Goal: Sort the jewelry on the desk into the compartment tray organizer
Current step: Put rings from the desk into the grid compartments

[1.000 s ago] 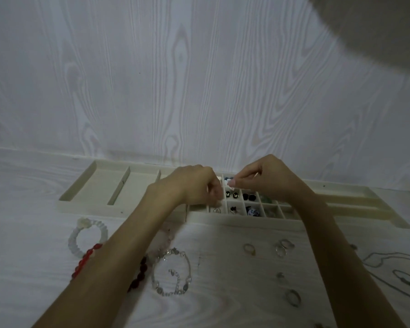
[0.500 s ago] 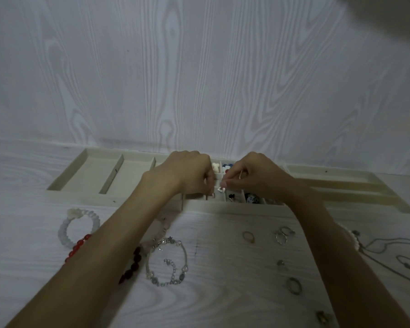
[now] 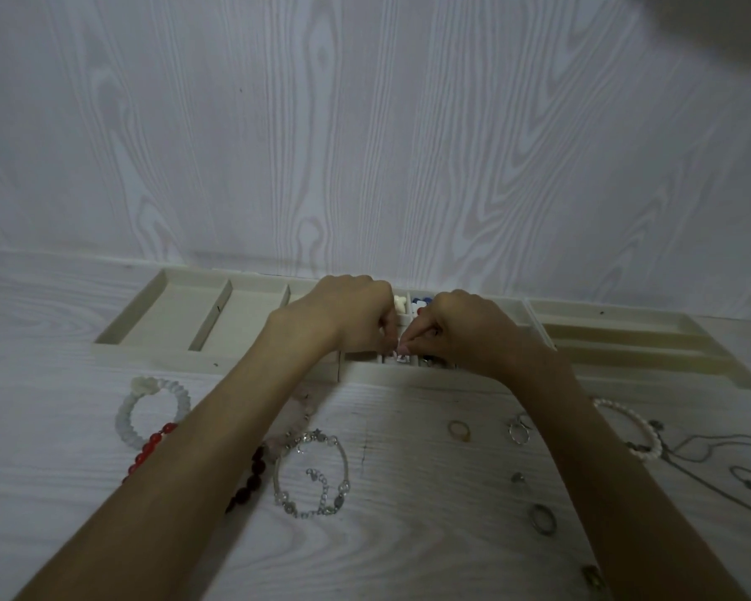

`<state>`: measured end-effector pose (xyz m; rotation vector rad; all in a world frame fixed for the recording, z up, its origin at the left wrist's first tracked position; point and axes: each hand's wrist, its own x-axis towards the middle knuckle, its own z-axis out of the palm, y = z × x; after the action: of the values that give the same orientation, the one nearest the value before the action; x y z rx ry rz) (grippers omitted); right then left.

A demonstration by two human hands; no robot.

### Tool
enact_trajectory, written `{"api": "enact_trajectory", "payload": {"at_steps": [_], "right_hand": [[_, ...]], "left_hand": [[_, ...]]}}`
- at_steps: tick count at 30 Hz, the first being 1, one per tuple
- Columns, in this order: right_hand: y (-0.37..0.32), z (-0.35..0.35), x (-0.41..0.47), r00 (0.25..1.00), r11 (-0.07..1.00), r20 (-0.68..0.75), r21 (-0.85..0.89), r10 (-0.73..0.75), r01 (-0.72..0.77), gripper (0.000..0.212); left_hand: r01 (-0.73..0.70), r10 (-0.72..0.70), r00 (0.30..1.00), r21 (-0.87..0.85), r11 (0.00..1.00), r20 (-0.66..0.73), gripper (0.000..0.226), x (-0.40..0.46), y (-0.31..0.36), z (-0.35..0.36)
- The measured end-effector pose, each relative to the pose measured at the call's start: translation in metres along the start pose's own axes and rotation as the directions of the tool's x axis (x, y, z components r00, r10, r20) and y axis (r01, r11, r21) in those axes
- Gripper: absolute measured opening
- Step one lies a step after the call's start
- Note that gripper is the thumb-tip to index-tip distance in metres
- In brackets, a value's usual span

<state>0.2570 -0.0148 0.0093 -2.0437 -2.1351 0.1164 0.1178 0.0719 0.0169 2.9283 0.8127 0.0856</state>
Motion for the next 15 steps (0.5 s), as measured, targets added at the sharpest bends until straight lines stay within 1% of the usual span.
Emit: {"api": "enact_trajectory", "payload": {"at_steps": [3,8,9,11,13,15], "right_hand": [[-0.001,0.000,0.000,1.000,1.000,0.015,-0.005,0.005,-0.005,0.014],[-0.006,-0.007,-0.005,0.998,1.000,0.065,-0.001,0.017,-0.017,0.016],[-0.006,-0.011,-0.006,0.998,1.000,0.064,0.006,0.026,-0.027,0.018],[-0.004,-0.016,-0.007,0.997,0.999,0.060,0.006,0.045,-0.046,0.029],[-0.005,-0.018,-0.006,0.995,0.999,0.089,-0.007,0.048,-0.048,0.039],[-0.008,-0.016,-0.006,0.992,0.999,0.121,-0.019,0.031,-0.029,0.043]], "left_hand": [[0.001,0.000,1.000,0.010,1.000,-0.003,0.017,-0.002,0.000,-0.003],[-0.008,0.009,1.000,-0.034,0.999,0.028,0.016,-0.007,-0.001,-0.011],[-0.009,0.011,0.999,-0.042,0.999,0.033,0.016,-0.007,-0.001,-0.013],[-0.003,0.006,0.999,-0.057,0.998,0.048,0.019,-0.008,0.000,-0.014],[0.013,-0.008,0.997,-0.063,0.998,0.075,0.022,-0.008,0.001,-0.013],[0.025,-0.020,0.995,-0.051,0.998,0.103,0.021,-0.007,0.004,-0.010]]}}
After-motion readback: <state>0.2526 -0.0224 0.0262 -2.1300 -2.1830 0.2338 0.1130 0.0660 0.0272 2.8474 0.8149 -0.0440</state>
